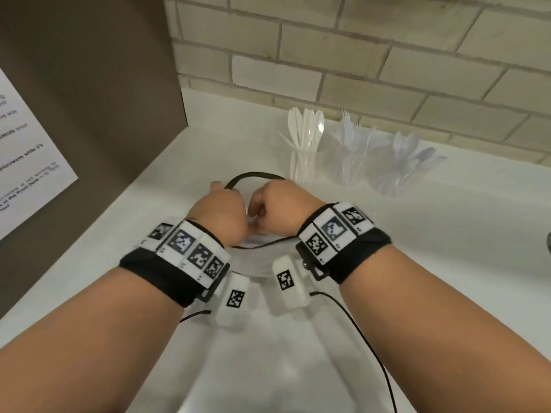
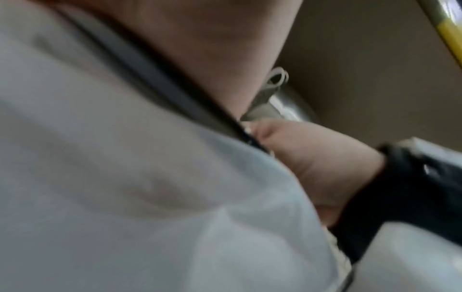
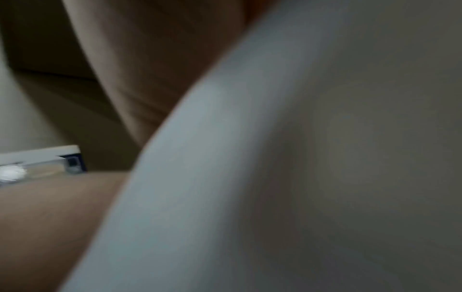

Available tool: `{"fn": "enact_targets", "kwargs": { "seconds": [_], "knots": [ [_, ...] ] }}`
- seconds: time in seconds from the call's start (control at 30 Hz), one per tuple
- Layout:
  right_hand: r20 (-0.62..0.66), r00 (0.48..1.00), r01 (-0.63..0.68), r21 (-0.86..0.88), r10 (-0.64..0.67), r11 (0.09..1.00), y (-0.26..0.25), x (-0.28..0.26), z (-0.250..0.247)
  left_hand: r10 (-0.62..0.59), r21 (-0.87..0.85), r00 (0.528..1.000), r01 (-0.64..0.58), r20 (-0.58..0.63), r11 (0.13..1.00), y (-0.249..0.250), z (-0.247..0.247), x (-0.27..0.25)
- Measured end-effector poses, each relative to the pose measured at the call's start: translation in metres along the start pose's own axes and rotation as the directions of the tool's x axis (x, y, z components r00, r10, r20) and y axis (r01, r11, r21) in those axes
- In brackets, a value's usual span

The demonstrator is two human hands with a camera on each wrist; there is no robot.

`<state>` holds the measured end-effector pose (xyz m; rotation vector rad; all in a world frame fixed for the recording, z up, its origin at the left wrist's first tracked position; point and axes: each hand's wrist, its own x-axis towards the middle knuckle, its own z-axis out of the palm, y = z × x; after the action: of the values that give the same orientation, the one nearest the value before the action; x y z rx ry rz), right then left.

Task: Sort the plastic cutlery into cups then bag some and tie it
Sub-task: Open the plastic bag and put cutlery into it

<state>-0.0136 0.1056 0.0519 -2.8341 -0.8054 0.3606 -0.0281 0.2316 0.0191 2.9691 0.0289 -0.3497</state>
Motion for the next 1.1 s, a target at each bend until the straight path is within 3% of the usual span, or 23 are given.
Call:
{"fn": "enact_targets", "kwargs": {
  "seconds": [0.03,0.1,0.23,0.37,0.47,0.6,0.7,0.8,0.87,0.97,1.1],
  "knots": [
    [0.074,0.995,-0.055,-0.069,0.06,0.996,0.003,0.004,0.009,0.016,-0.073,1.0,-0.017,-0.021,0.997,0.002,0.003,0.001],
    [0.098,0.98,-0.158,-0.153,0.174,0.976,0.014,0.008,0.023,0.043,-0.186,0.999,-0.047,-0.028,0.981,-0.005,0.008,0.001],
    [0.07,0.985,-0.15,-0.113,0.158,0.982,0.026,0.012,0.035,-0.091,-0.245,0.994,0.073,-0.065,0.967,-0.02,0.011,0.003],
    [0.077,0.986,-0.138,-0.106,0.146,0.985,0.024,0.017,0.037,-0.187,-0.155,0.982,0.18,-0.032,0.971,-0.022,0.012,0.0],
    [0.073,0.987,-0.142,-0.05,0.146,0.989,0.025,0.018,0.036,-0.144,-0.168,0.989,0.149,0.043,0.974,-0.025,0.015,0.005],
    [0.069,0.988,-0.142,0.066,0.137,0.988,0.024,0.017,0.043,-0.062,-0.234,0.997,0.07,0.044,0.97,-0.031,0.021,0.011],
    [0.111,0.981,-0.156,-0.006,0.156,0.988,0.021,0.015,0.047,-0.003,-0.291,1.0,0.004,0.004,0.957,-0.034,0.025,0.015],
    [0.055,0.992,-0.108,-0.021,0.109,0.994,0.018,0.018,0.046,-0.003,-0.34,0.999,-0.013,-0.045,0.941,-0.039,0.024,0.015],
    [0.033,0.992,-0.119,-0.023,0.12,0.993,0.019,0.02,0.042,-0.037,-0.318,0.999,0.024,-0.034,0.948,-0.045,0.024,0.016],
    [0.1,0.981,-0.158,-0.066,0.164,0.985,0.017,0.02,0.033,-0.069,-0.251,0.998,0.07,0.015,0.965,-0.048,0.022,0.016],
    [0.128,0.987,-0.085,-0.07,0.093,0.994,0.007,0.018,0.023,-0.024,-0.24,1.0,0.022,-0.007,0.97,-0.043,0.021,0.013]
  ]
}}
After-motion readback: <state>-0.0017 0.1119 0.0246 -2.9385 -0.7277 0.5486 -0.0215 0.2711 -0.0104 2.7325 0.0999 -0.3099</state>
